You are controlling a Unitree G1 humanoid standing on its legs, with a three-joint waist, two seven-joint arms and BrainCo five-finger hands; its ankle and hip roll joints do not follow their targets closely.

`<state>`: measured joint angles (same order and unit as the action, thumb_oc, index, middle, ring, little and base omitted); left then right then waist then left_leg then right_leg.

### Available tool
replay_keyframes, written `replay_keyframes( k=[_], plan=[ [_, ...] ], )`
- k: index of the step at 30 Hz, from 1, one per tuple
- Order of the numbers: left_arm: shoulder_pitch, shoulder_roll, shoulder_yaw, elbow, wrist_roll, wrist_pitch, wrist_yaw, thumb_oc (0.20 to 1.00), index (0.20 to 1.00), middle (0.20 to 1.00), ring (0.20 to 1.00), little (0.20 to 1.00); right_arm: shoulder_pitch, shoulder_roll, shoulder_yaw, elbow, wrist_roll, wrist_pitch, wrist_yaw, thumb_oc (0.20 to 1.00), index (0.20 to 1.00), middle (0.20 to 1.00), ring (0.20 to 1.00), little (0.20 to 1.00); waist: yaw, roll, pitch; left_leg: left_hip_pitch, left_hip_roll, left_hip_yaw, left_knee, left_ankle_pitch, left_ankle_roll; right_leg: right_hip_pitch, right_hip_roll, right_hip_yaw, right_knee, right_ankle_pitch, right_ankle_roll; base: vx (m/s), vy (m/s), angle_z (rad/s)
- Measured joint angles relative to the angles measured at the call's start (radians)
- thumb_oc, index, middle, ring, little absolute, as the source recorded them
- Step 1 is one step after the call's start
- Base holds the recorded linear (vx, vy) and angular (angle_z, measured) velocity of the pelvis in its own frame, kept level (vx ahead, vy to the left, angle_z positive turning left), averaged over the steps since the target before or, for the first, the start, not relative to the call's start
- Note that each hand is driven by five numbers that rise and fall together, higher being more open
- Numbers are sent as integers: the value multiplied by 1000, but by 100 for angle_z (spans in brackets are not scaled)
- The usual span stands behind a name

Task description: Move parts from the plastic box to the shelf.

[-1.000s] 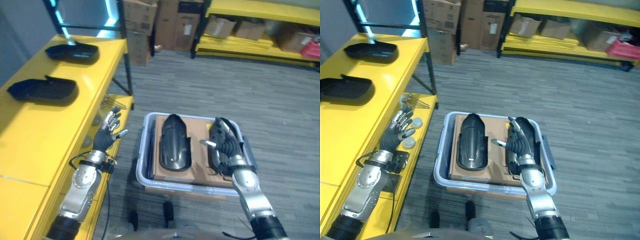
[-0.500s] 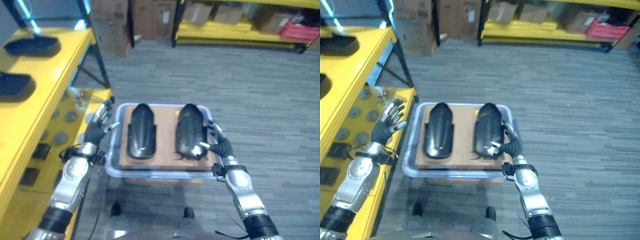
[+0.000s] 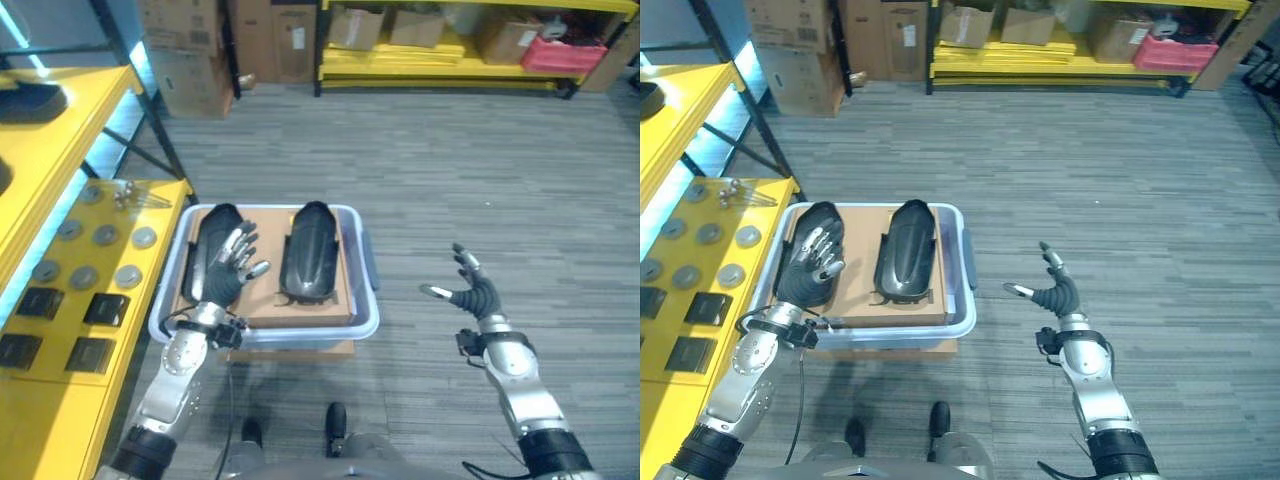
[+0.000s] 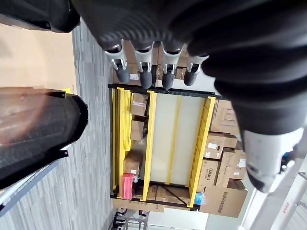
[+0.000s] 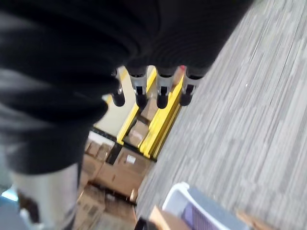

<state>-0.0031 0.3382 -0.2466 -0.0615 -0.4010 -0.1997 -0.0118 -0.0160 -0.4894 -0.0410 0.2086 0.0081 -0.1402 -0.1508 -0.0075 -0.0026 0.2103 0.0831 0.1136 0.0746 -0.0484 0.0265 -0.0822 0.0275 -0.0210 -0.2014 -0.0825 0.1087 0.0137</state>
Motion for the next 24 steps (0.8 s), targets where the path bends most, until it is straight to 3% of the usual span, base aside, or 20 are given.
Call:
replay_keyframes(
  k=[1, 4, 9, 18, 24],
  plan=[
    [-13, 5, -9, 1, 0, 3, -8, 1000, 1000, 1000, 1000, 1000, -8, 0, -16, 45, -4, 10, -12, 1000, 1000, 1000, 1000, 1000, -4, 6, 1, -10, -2, -18, -7, -3, -5, 3, -8, -20, 0, 2, 10, 8, 100, 41],
    [-13, 31, -12, -3, -9, 3, -17, 1000, 1000, 1000, 1000, 1000, -61, 5, 30, 125, -16, 20, -40, 1000, 1000, 1000, 1000, 1000, 37, -4, 1, -35, -58, -21, -23, 18, 35, -33, -62, -14, -7, 22, 45, -65, 74, 18],
    [-17, 57, -23, -4, -11, 5, -17, 1000, 1000, 1000, 1000, 1000, -186, 13, 88, 173, -41, 37, -77, 1000, 1000, 1000, 1000, 1000, 62, -7, 8, -124, -100, -25, -30, 58, 61, -126, -103, -6, -7, 69, 59, -80, 40, 9],
    [-96, 62, -74, -2, -31, 4, -7, 1000, 1000, 1000, 1000, 1000, -365, 3, 117, 206, -171, 66, -225, 1000, 1000, 1000, 1000, 1000, 69, -6, 111, -220, -96, -50, -30, 92, 54, -208, -97, -30, -1, 94, 50, -53, 21, 8],
    [-161, 57, -117, 13, -73, -2, 26, 1000, 1000, 1000, 1000, 1000, -473, -35, 156, 340, -211, 103, -288, 1000, 1000, 1000, 1000, 1000, 68, 9, 151, -261, -95, -50, -30, 98, 51, -250, -95, -30, -1, 99, 48, -6, 4, 0]
  ],
)
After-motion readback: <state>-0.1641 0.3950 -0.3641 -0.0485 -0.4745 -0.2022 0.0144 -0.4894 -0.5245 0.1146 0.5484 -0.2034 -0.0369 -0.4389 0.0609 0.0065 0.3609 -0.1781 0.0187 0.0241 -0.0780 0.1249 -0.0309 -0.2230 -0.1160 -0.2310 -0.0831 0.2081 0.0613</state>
